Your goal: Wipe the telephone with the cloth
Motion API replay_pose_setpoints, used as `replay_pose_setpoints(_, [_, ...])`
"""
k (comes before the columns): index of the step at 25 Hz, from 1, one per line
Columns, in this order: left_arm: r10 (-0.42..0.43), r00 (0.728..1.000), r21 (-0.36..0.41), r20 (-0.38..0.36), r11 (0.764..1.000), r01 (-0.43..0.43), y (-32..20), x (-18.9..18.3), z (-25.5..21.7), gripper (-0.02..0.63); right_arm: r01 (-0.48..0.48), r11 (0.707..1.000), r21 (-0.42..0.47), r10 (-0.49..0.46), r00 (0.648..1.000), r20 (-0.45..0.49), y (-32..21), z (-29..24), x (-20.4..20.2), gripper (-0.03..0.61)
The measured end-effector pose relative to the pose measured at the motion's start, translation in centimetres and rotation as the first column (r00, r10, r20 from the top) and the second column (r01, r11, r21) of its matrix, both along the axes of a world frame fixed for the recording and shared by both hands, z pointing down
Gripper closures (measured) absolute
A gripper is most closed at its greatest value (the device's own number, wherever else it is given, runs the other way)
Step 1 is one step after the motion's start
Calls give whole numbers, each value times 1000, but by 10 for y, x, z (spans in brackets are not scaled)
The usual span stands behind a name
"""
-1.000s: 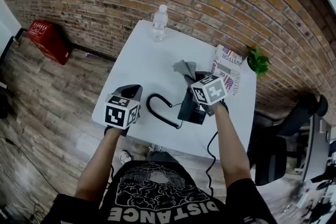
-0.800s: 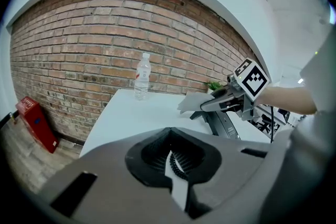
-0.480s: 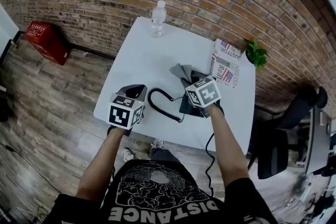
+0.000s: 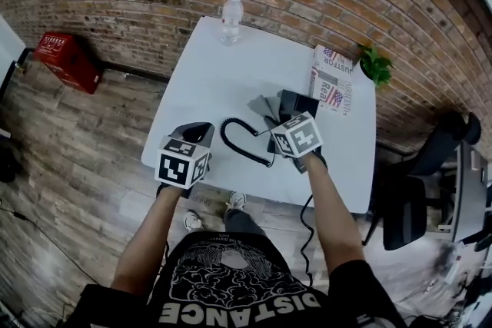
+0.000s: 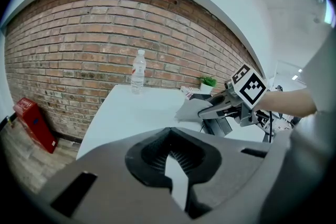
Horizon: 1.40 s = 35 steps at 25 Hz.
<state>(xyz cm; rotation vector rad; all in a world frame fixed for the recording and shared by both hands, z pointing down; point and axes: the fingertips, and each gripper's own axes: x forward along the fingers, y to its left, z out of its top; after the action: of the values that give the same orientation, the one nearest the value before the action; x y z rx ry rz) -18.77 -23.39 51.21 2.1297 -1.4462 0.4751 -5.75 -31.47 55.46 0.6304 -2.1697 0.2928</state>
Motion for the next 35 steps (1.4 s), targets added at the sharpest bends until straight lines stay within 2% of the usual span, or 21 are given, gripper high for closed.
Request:
replay_pose_setpoints(15, [85,996,-29,14,996,-85,32,11,14,607,-82,996,-31,83,995,48,46,22,6,566])
replay_pose_setpoints(24, [158,987,-47,28,987,-156,55,16,23,607,-166,986,-29,168,982,88,71,29,13,566])
replay_pose_setpoints(29, [177,984,-42,31,984,-176,63,15,24,607,-256,967,-8,255,956,143,79,23,19,566])
replay_pose_setpoints(35, [197,980,5,38,980,-197,61,19,7,607,-354,934,40,333,909,250,88,-17,28,566])
